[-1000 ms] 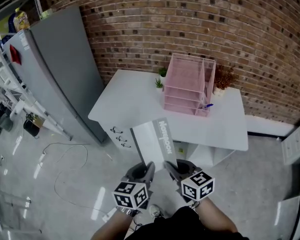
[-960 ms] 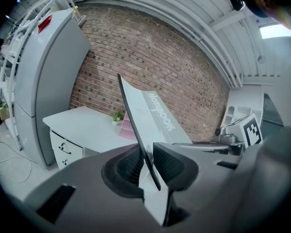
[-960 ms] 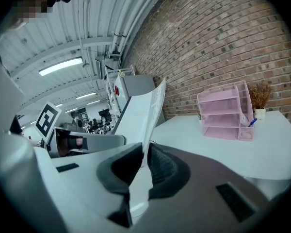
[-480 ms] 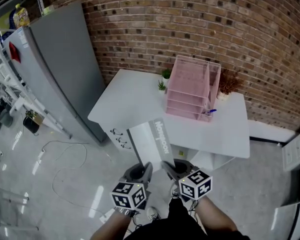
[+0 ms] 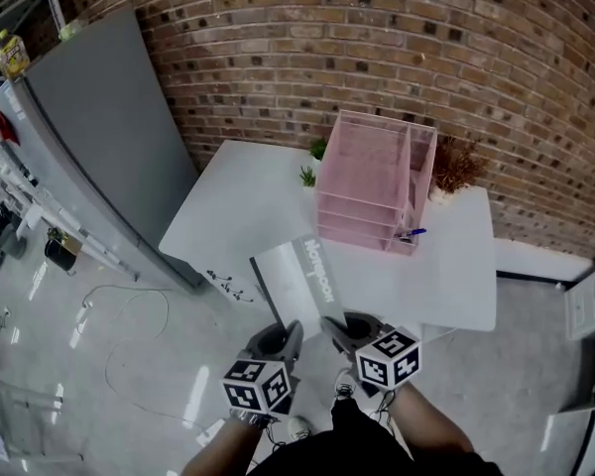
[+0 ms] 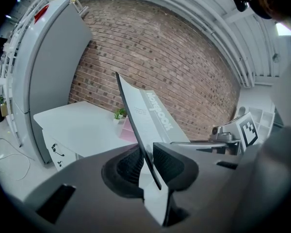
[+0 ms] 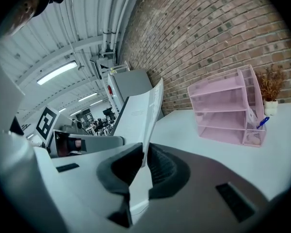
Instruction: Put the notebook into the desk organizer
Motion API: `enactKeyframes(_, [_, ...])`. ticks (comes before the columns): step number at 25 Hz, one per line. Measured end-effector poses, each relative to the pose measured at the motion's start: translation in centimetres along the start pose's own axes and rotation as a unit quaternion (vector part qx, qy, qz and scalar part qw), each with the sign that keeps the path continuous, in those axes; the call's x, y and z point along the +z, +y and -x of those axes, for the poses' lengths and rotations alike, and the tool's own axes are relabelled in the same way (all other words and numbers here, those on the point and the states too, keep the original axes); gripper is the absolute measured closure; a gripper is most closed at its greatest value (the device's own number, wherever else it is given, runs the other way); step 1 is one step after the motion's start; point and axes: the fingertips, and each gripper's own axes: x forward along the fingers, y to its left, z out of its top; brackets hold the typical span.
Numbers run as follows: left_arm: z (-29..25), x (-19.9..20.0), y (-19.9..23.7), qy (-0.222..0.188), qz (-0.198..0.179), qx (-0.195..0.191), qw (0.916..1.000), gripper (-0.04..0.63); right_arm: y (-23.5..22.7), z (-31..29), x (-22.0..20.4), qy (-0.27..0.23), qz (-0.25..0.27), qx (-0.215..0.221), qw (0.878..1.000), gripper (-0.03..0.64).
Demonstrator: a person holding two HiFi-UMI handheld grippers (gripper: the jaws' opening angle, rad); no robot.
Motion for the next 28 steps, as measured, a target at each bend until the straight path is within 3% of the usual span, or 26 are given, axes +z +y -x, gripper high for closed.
enactKeyframes(17, [-12.6,-0.6,-1.3,0.051,0.033,0.005,0.9982,0.532,-12.6,-0.4,0.3,0.044,-0.052,0.003,0.998,0.583])
enactKeyframes(28, [-16.0,-2.2,-1.5,0.082,0.047,0.01,0.9955,0.532,-16.1,-0.4,-1.2,0.065,-0.087,0.008,0.994,0.583])
